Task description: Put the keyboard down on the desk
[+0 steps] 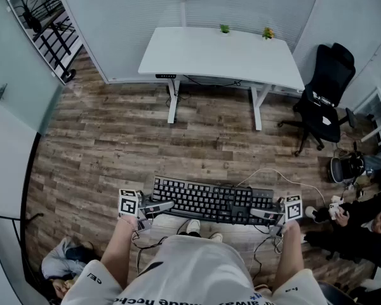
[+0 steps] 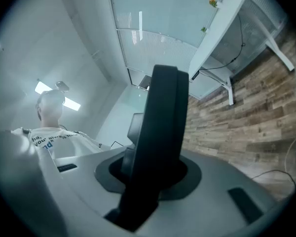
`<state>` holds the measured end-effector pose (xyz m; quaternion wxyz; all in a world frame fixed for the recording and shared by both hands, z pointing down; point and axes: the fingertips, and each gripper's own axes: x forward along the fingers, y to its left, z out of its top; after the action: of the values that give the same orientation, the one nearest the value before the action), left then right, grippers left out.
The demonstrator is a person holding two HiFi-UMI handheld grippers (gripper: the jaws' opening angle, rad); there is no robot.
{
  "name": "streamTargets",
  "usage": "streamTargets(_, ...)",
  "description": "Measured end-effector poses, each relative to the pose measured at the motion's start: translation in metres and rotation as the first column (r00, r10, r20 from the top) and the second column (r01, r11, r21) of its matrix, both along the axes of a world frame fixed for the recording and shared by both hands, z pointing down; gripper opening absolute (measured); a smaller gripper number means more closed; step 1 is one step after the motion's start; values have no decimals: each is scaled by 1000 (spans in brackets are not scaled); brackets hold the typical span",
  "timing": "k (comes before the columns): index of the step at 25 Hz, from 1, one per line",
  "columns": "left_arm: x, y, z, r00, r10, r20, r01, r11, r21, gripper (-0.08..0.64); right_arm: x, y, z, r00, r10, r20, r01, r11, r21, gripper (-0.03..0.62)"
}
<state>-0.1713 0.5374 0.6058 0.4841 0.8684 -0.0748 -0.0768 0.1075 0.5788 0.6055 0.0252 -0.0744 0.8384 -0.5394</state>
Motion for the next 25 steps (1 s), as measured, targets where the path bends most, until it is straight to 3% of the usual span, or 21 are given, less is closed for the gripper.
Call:
streamTargets(13,-7,-48,3,1000,15,11,-14,1000,-18,176,-7,-41,4,999,36,18,-36,999,-28,132)
streamTargets(25,29,-151,9,1000,1,16,-1,999,-37,175,29,-148,10,999,26,19,-26,999,-37,132)
